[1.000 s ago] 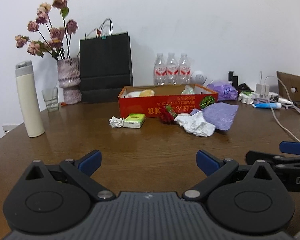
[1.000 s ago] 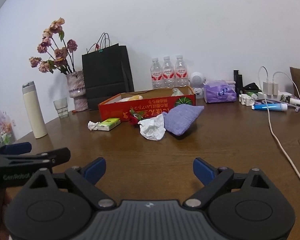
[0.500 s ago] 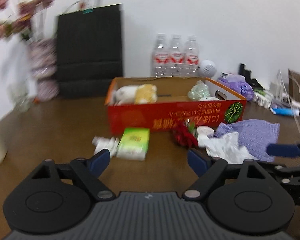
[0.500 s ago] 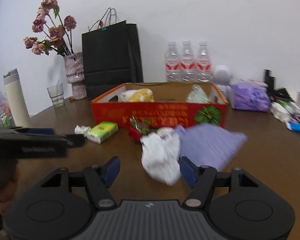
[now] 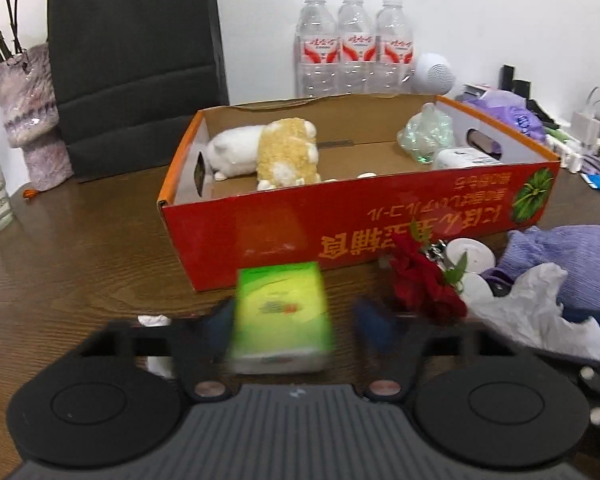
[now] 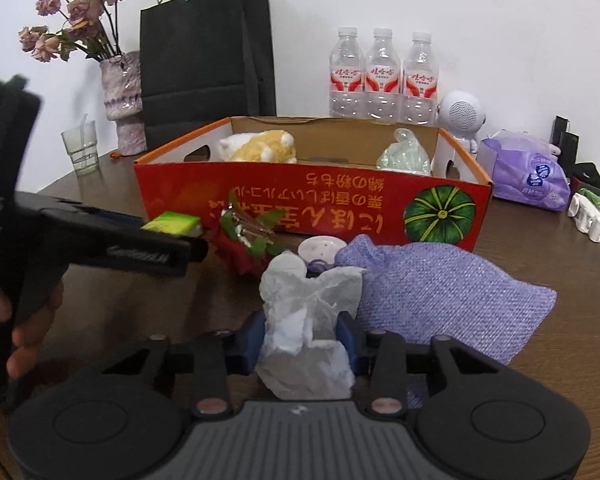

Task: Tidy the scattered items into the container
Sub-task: 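Grasp the green tissue pack with the left tool while the right tool grasps the crumpled tissue, then carry the tissue pack and crumpled tissue toward the box with both tools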

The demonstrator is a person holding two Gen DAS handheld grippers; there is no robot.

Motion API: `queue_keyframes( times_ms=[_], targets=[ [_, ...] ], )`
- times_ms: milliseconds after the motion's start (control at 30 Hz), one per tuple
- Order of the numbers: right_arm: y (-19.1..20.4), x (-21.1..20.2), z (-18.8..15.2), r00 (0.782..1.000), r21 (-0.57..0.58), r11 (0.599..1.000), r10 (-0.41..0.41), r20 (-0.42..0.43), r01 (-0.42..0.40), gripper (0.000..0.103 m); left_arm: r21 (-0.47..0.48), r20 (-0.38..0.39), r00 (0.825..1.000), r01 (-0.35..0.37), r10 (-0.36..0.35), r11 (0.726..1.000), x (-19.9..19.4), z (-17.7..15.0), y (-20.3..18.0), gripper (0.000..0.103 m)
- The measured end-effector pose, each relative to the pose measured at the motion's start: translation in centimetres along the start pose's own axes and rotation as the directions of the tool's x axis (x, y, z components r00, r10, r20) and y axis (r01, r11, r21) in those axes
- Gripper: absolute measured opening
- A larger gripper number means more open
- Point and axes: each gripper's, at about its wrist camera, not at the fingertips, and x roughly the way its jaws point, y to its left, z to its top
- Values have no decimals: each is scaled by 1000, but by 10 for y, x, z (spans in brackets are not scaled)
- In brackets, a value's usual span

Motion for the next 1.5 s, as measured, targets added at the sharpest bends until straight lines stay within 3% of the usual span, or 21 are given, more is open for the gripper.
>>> queue_keyframes(
  times_ms=[133,300,533,700,767,833,900,1000,1067,1100,1133,1167,1233,1267,1367,1500],
  targets=[
    [0,1,-4,1000,-3,1000,16,-9,-16,33,-17,-3,1000,-13,13,1000,-10,-4,-5,46],
    [5,-11,-9,999,-16,1000,3,-38,-4,27,-16,-5,1000,-11,11,1000,-57,-35,-26,46],
    [11,-70,-49,998,-12,1000,2,-62,-3,27,-55,30,999,-28,30,998,-138,-100,-45,47],
    [18,-113,-78,998,-42,999,3,-67,-6,29,-58,43,997,-58,61,997,-174,-131,-55,47],
    [21,-127,-85,998,-35,999,11,-69,-13,36,-75,39,997,-61,64,995,-184,-137,-57,47],
    [23,-140,-91,998,-25,999,29,-59,-31,50,-64,40,998,-39,41,997,-189,-141,-58,65],
    [22,-144,-95,999,-6,1000,23,-44,-23,61,-54,40,998,-42,44,998,-190,-143,-59,69],
    [15,-139,-94,998,41,999,5,-55,-3,61,-112,6,999,-32,33,993,-182,-140,-49,69],
    [13,-135,-93,998,60,998,6,-64,-2,55,-147,-2,1000,-26,26,989,-179,-136,-43,67],
    [14,-133,-93,998,51,999,-2,-63,6,51,-150,-3,1000,-19,19,989,-177,-134,-42,60],
    [17,-132,-93,998,35,999,-13,-59,15,46,-155,-5,1000,-10,10,988,-176,-134,-41,46],
    [20,-130,-94,998,18,1000,-25,-53,26,43,-154,-1,1000,-11,11,988,-176,-133,-42,46],
    [26,-129,-96,998,-19,999,-44,-37,44,24,-137,6,1000,-9,9,991,-177,-135,-46,46],
    [28,-129,-97,999,-30,999,-42,-30,41,19,-138,15,1000,-7,9,990,-180,-135,-48,46],
    [29,-133,-96,999,-21,999,-49,-10,49,15,-140,91,995,-31,44,990,-199,-137,-55,46],
    [28,-159,-91,994,5,999,-46,100,45,15,-127,258,960,-74,104,989,-235,-142,-64,46]
  ],
)
